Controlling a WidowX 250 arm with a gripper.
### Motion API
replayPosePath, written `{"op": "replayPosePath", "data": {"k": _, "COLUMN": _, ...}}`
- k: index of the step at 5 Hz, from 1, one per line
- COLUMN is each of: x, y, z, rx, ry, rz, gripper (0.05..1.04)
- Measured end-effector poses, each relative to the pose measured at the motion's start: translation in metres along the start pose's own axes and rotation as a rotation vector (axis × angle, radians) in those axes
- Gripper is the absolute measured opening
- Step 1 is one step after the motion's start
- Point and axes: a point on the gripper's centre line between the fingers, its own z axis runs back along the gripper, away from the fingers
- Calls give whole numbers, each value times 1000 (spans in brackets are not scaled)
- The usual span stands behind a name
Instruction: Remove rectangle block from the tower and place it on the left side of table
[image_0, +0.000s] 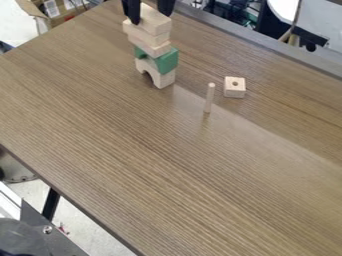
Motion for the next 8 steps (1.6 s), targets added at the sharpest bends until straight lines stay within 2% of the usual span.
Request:
{"op": "replayPosePath", "data": {"k": 1, "x": 0, "y": 0, "z": 0, "rx": 0, "ry": 2, "rz": 7, "gripper": 543}}
{"op": "replayPosePath", "data": {"k": 2, "x": -1, "y": 0, "z": 13, "rx": -30, "ry": -5, "rz": 1, "gripper": 542}}
{"op": "replayPosePath", "data": {"k": 3, "x": 9, "y": -5, "z": 38, "rx": -97, "ry": -26, "rz": 22, "gripper": 542}}
{"op": "replayPosePath", "data": {"k": 4, "x": 32, "y": 1, "z": 53, "rx": -140, "ry": -53, "rz": 72, "gripper": 542}}
{"op": "replayPosePath", "data": {"k": 5, "x": 59, "y": 21, "z": 57, "rx": -140, "ry": -82, "rz": 143, "gripper": 542}}
{"op": "replayPosePath", "data": {"k": 6, "x": 80, "y": 44, "z": 44, "rx": -88, "ry": -92, "rz": 204, "gripper": 542}}
{"op": "replayPosePath", "data": {"k": 7, "x": 91, "y": 65, "z": 17, "rx": -11, "ry": -83, "rz": 241, "gripper": 542}}
{"op": "replayPosePath", "data": {"k": 8, "x": 88, "y": 84, "z": -18, "rx": 69, "ry": -53, "rz": 238, "gripper": 542}}
